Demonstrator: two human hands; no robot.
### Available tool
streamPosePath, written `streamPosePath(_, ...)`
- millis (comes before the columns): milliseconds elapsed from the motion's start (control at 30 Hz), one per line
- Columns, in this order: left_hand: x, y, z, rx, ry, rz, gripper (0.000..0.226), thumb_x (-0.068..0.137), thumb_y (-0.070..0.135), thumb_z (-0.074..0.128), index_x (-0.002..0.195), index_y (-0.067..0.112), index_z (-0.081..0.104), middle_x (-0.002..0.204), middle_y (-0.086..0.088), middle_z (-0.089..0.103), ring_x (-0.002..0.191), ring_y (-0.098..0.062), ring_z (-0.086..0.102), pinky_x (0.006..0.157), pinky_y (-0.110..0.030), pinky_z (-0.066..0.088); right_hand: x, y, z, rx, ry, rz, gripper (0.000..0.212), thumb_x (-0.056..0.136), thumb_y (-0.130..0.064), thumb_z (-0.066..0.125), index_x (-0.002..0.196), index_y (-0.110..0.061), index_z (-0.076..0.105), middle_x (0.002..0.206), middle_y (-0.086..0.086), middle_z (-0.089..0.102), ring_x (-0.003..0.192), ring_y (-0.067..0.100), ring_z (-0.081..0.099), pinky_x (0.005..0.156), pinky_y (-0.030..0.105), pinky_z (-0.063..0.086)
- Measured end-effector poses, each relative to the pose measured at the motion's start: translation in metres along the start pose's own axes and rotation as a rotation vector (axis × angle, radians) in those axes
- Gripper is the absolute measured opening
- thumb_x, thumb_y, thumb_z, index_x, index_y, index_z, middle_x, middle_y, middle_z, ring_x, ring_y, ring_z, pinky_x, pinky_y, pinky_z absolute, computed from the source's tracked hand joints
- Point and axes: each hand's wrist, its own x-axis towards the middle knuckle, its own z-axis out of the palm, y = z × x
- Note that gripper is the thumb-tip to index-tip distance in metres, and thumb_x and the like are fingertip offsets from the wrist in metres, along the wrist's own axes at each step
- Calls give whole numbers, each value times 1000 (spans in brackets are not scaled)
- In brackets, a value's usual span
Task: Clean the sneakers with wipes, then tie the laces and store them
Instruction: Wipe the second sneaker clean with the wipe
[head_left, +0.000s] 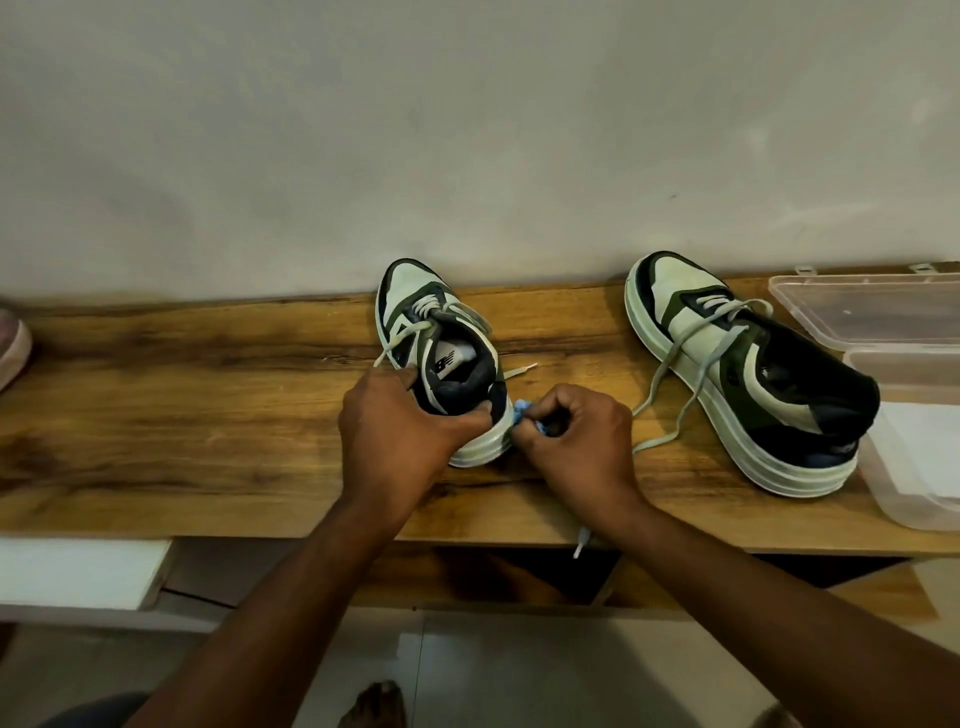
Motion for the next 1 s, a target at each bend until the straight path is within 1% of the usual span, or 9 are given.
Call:
streamPosePath(133, -1, -1, -1, -21, 6, 1, 48, 61, 44, 96, 104, 30, 79, 77, 34, 61, 77, 22, 61, 66, -1, 47, -5, -5, -1, 22, -74, -198, 14, 73, -5, 82, 74, -13, 71, 77, -7, 66, 66, 7, 61, 58, 19, 50)
streamPosePath(267, 1, -6, 1, 27, 17, 5, 52, 62, 47, 94, 108, 26, 80, 91, 19, 74, 84, 8, 69, 69, -6, 51, -12, -7, 3, 8, -275, -415, 14, 73, -3, 80, 77, -11, 70, 81, -3, 66, 71, 6, 60, 61, 25, 50)
streamPosePath(367, 2, -8, 2, 55, 8, 14, 55, 64, 50, 92, 110, 24, 79, 99, 12, 78, 89, 1, 71, 73, -16, 57, -12, -6, 6, 39, -209, -331, 14, 71, -4, 81, 74, -12, 69, 77, -4, 66, 68, 8, 60, 59, 31, 50)
streamPosePath(433, 3, -10, 2, 60, 7, 10, 56, 63, 52, 91, 110, 24, 79, 100, 11, 77, 90, -1, 71, 74, -20, 59, -14, -7, 7, 63, -164, -283, 15, 71, -5, 82, 73, -13, 69, 76, -5, 66, 67, 9, 61, 58, 30, 51)
streamPosePath(533, 5, -11, 1, 66, 1, 5, 58, 60, 55, 90, 109, 26, 79, 101, 12, 77, 91, -2, 71, 75, -20, 58, -16, -7, 5, 106, -110, -212, 16, 71, -5, 83, 74, -13, 70, 75, -7, 66, 66, 10, 62, 57, 24, 51)
streamPosePath(700, 4, -15, -2, 40, -31, -5, 60, 59, 58, 90, 110, 28, 79, 103, 13, 76, 92, -4, 72, 78, -30, 63, -15, -7, 5, 159, -92, -117, 17, 70, -6, 84, 73, -16, 71, 73, -10, 67, 65, 12, 63, 56, 26, 52)
streamPosePath(833, 4, -15, -7, -17, -71, -25, 55, 59, 53, 91, 108, 30, 78, 100, 17, 75, 91, 2, 71, 79, -29, 63, -17, -9, 4, 169, -77, -4, 16, 71, -11, 85, 75, -19, 72, 74, -11, 70, 65, 11, 65, 58, 28, 56)
streamPosePath(900, 5, -17, -10, -37, -96, -29, 55, 58, 53, 92, 107, 31, 79, 97, 18, 76, 87, 3, 72, 78, -29, 63, -12, -8, -1, 136, -54, -15, 14, 72, -12, 84, 76, -19, 72, 76, -10, 70, 67, 11, 65, 59, 32, 57)
streamPosePath(1000, 4, -21, -15, -36, -150, -10, 58, 59, 54, 93, 111, 30, 78, 97, 15, 77, 85, 2, 73, 73, -25, 63, -6, -9, -8, 90, -38, -159, 12, 75, -6, 81, 81, -14, 75, 81, -7, 70, 72, 10, 66, 63, 31, 57)
